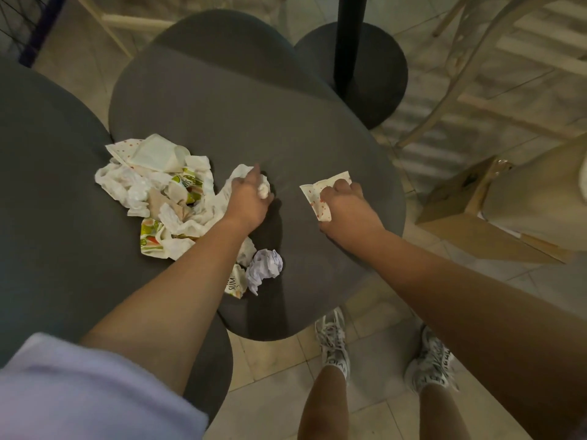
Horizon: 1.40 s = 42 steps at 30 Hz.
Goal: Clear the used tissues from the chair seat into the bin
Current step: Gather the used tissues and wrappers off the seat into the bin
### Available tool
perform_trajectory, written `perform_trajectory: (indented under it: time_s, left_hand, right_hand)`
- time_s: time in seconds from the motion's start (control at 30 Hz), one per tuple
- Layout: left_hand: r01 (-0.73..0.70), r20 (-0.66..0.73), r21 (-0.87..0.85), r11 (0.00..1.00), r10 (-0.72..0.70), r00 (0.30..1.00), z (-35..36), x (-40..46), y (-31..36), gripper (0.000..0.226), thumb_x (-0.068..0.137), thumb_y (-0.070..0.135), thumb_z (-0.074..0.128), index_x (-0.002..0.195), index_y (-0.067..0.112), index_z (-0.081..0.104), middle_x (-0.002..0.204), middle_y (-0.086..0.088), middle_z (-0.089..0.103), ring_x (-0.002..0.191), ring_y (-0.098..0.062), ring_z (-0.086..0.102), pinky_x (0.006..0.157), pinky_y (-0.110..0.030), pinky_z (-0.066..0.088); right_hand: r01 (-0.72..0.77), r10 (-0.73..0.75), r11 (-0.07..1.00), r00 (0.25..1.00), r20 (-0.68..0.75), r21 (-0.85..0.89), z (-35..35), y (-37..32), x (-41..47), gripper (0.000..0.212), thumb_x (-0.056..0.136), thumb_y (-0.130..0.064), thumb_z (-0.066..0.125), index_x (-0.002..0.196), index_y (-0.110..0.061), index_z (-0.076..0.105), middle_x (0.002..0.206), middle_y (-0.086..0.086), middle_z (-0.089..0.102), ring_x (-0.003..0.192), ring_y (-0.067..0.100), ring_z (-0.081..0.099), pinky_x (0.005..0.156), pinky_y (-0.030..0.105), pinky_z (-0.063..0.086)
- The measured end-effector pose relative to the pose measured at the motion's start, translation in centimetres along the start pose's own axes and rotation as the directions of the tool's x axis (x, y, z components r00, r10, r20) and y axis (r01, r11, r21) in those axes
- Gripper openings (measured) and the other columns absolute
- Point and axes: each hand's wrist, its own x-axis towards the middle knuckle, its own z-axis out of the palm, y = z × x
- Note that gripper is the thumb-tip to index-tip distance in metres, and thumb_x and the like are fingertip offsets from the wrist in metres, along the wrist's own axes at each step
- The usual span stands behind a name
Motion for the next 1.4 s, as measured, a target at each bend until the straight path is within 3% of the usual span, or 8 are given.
perform_trajectory:
  time_s: [0.2, 0.3, 0.47, 0.6, 0.8, 1.07, 1.23, 1.4]
  left_hand:
    - [-0.094, -0.087, 0.068, 0.993, 0.1, 0.991, 1.3, 0.6, -0.3, 0.042, 0.086, 0.005, 0.059, 0.127, 0.003, 0.049, 0.102, -0.006, 0.046, 0.097, -0.026, 0.054, 0.074, -0.01, 0.034]
    - [-0.11, -0.123, 0.04, 0.993, 0.114, 0.986, 0.9, -0.2, -0.3, 0.041, 0.085, 0.012, 0.063, 0.124, 0.004, 0.053, 0.12, -0.021, 0.052, 0.108, -0.031, 0.053, 0.085, -0.017, 0.033]
    - [-0.255, -0.195, -0.07, 0.964, 0.237, 0.952, -0.8, -2.8, 1.9, 0.035, 0.084, 0.008, 0.065, 0.118, 0.006, 0.058, 0.125, -0.012, 0.039, 0.104, -0.01, 0.042, 0.085, 0.005, 0.023]
    - [-0.356, -0.139, -0.075, 0.931, 0.344, 0.929, -1.0, -4.4, 4.7, 0.033, 0.083, 0.007, 0.066, 0.115, 0.007, 0.061, 0.115, 0.002, 0.04, 0.104, -0.008, 0.044, 0.082, 0.009, 0.024]
    - [-0.483, -0.07, -0.085, 0.871, 0.478, 0.875, 0.7, -6.6, 12.4, 0.032, 0.082, 0.007, 0.066, 0.114, 0.011, 0.062, 0.103, 0.001, 0.049, 0.094, -0.01, 0.051, 0.081, 0.004, 0.03]
    - [-0.623, -0.003, -0.138, 0.77, 0.628, 0.778, 7.4, -10.8, 25.1, 0.034, 0.082, 0.003, 0.065, 0.115, 0.01, 0.06, 0.113, 0.003, 0.042, 0.101, -0.005, 0.047, 0.086, 0.001, 0.032]
    - [-0.685, 0.02, -0.167, 0.709, 0.697, 0.717, 13.5, -12.7, 32.4, 0.036, 0.081, 0.004, 0.066, 0.116, 0.011, 0.06, 0.125, 0.003, 0.036, 0.111, -0.001, 0.042, 0.094, 0.001, 0.029]
    - [-0.706, 0.168, -0.18, 0.685, 0.729, 0.664, 19.8, -14.0, 38.6, 0.04, 0.081, 0.005, 0.067, 0.12, 0.011, 0.058, 0.121, 0.003, 0.038, 0.111, -0.005, 0.042, 0.09, 0.004, 0.028]
  right_hand:
    - [0.034, -0.035, 0.999, 0.999, -0.04, -0.026, 0.3, 0.3, 0.0, 0.043, 0.085, -0.016, 0.056, 0.126, -0.006, 0.045, 0.133, 0.014, 0.04, 0.124, 0.032, 0.033, 0.09, 0.041, 0.045]
    - [0.027, -0.026, 1.0, 0.998, -0.052, 0.002, 0.1, 0.3, -0.3, 0.041, 0.086, -0.015, 0.055, 0.124, -0.006, 0.046, 0.132, 0.013, 0.04, 0.124, 0.031, 0.032, 0.088, 0.041, 0.046]
    - [0.015, -0.012, 0.999, 0.994, -0.109, 0.03, -1.7, 1.1, -1.3, 0.039, 0.088, -0.019, 0.053, 0.124, -0.005, 0.046, 0.131, 0.014, 0.04, 0.124, 0.032, 0.034, 0.09, 0.042, 0.045]
    - [0.014, -0.009, 0.999, 0.987, -0.159, 0.03, -4.1, 2.2, -2.2, 0.043, 0.088, -0.021, 0.053, 0.126, -0.004, 0.044, 0.131, 0.018, 0.042, 0.122, 0.033, 0.035, 0.097, 0.04, 0.04]
    - [0.003, 0.021, 0.995, 0.972, -0.236, 0.103, -8.9, 6.0, -5.2, 0.046, 0.081, -0.022, 0.06, 0.121, -0.004, 0.046, 0.128, 0.018, 0.042, 0.122, 0.033, 0.034, 0.096, 0.041, 0.042]
    - [-0.042, 0.104, 0.989, 0.884, -0.456, 0.142, -14.5, 17.0, -11.5, 0.037, 0.079, -0.025, 0.06, 0.108, -0.002, 0.053, 0.114, 0.018, 0.049, 0.108, 0.032, 0.042, 0.081, 0.039, 0.047]
    - [-0.132, 0.209, 0.975, 0.818, -0.535, 0.179, -16.6, 25.7, -15.7, 0.031, 0.07, -0.022, 0.068, 0.088, 0.001, 0.057, 0.093, 0.02, 0.055, 0.088, 0.034, 0.05, 0.063, 0.033, 0.038]
    - [-0.312, 0.4, 0.915, 0.788, -0.468, 0.256, -16.7, 34.5, -18.3, 0.037, 0.081, -0.031, 0.058, 0.108, -0.007, 0.053, 0.11, 0.014, 0.05, 0.105, 0.031, 0.045, 0.076, 0.035, 0.042]
